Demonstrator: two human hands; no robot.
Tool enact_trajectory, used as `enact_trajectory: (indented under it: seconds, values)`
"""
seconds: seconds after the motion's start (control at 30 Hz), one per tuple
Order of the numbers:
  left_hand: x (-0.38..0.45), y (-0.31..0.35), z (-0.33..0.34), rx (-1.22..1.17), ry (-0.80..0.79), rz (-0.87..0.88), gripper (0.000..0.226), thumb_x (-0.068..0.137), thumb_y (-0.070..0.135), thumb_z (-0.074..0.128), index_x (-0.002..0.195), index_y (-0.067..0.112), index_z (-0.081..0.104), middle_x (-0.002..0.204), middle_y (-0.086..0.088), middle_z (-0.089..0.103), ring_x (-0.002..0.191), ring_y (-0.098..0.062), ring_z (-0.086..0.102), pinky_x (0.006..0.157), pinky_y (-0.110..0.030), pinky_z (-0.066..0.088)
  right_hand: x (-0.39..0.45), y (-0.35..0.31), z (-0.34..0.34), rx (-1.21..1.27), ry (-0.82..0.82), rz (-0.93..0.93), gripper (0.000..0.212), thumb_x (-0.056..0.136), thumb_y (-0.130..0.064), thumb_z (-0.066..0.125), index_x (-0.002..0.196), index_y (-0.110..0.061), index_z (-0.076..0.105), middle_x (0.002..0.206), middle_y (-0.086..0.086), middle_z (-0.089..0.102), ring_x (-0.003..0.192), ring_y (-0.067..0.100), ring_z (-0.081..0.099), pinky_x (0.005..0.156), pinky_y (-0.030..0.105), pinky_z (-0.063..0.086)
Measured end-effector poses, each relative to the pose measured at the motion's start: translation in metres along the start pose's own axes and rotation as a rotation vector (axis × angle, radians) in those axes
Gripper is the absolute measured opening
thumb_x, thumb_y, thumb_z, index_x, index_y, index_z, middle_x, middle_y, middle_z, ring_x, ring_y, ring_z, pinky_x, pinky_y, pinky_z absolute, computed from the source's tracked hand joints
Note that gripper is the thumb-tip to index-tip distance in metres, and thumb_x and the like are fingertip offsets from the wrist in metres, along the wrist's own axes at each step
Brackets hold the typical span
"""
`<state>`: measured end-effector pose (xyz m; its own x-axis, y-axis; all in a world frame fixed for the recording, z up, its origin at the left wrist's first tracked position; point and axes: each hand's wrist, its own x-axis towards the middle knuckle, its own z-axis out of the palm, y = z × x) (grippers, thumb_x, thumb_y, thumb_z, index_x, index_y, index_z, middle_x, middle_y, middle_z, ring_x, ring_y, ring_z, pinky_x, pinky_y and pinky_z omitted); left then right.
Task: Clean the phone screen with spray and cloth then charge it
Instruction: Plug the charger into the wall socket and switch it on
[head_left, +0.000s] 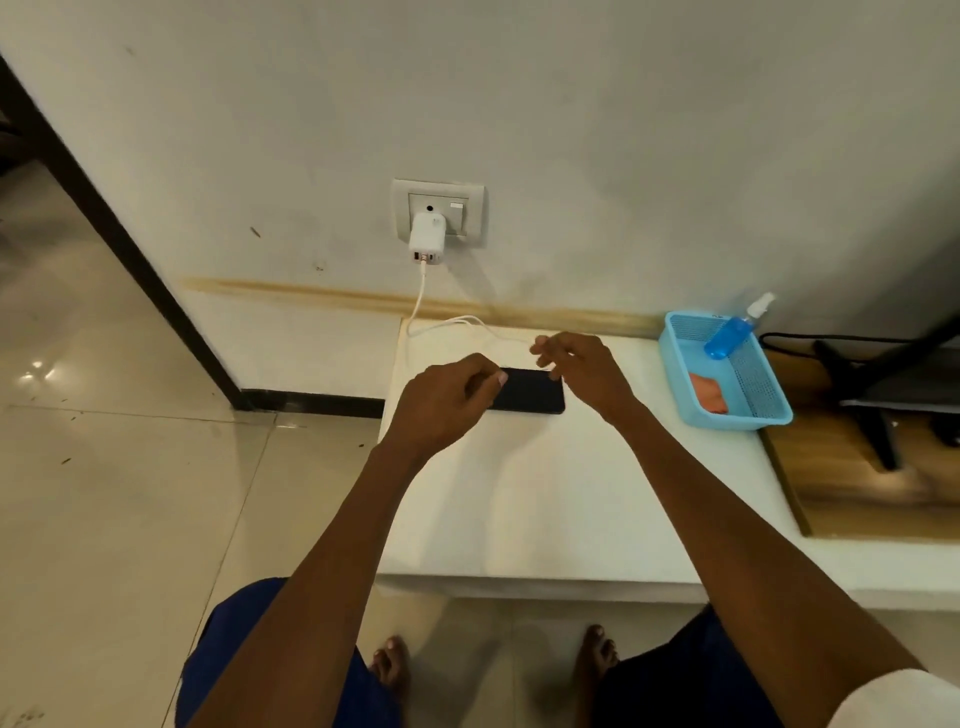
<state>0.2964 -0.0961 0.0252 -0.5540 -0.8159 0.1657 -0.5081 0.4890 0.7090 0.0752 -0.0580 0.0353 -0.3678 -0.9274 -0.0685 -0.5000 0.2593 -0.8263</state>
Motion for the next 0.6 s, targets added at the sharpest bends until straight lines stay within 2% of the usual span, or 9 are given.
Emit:
enact_trajectory:
  seconds: [0.1,0.2,0.3,0.4,0.5,0.6]
  values:
    - [0.0,0.009,0.023,0.061,-0.138,0.057,0.018,0.098,0.048,0.045,0.103,0.039,0.06,0.09,0.02,0.069,0.081,0.0,0.06,0.066,-0.024,0.043,-0.034,0.044,-0.03,-0.001,0.032,0.065,0.021,0.098,-0.028,0.055,0.093,-0.02,0.075,0.085,-0.001,0.074,0.079,0.021,0.07,0.075,0.031,0.055]
    - [0.003,0.023,0.047,0.081,-0.215,0.106,0.019,0.098,0.048,0.046,0.11,0.04,0.059,0.095,0.021,0.067,0.079,-0.001,0.059,0.065,-0.021,0.041,-0.066,0.081,-0.053,0.025,0.068,0.118,0.021,0.099,-0.017,0.054,0.093,-0.019,0.074,0.085,0.003,0.073,0.074,0.018,0.066,0.071,0.031,0.053]
    - [0.006,0.037,0.068,0.093,-0.261,0.13,0.023,0.098,0.05,0.046,0.115,0.041,0.058,0.098,0.021,0.066,0.077,-0.001,0.057,0.064,-0.022,0.04,-0.08,0.106,-0.077,-0.063,0.142,0.228,0.02,0.096,-0.023,0.054,0.095,-0.021,0.074,0.084,-0.005,0.074,0.081,0.019,0.069,0.082,0.04,0.056]
    - [0.009,0.055,0.09,0.095,-0.268,0.152,0.025,0.098,0.051,0.047,0.118,0.041,0.058,0.096,0.021,0.066,0.081,-0.002,0.059,0.065,-0.019,0.037,-0.09,0.123,-0.102,-0.201,0.313,0.36,0.014,0.093,-0.036,0.055,0.1,-0.028,0.065,0.092,-0.009,0.072,0.091,0.02,0.067,0.089,0.044,0.054]
    - [0.011,0.07,0.113,0.111,-0.237,0.19,0.029,0.099,0.049,0.048,0.124,0.038,0.058,0.1,0.02,0.067,0.088,-0.005,0.062,0.071,-0.019,0.038,-0.101,0.141,-0.115,-0.415,0.481,0.341,0.038,0.092,-0.05,0.058,0.119,-0.024,0.052,0.108,0.001,0.069,0.099,0.023,0.067,0.085,0.042,0.056]
    - [0.015,0.086,0.137,0.157,-0.19,0.256,0.037,0.099,0.045,0.05,0.133,0.029,0.056,0.117,0.011,0.067,0.097,-0.016,0.065,0.084,-0.03,0.045,-0.104,0.16,-0.128,-0.46,0.566,0.44,0.071,0.087,-0.064,0.056,0.138,-0.016,0.039,0.131,0.01,0.056,0.115,0.031,0.06,0.094,0.046,0.052]
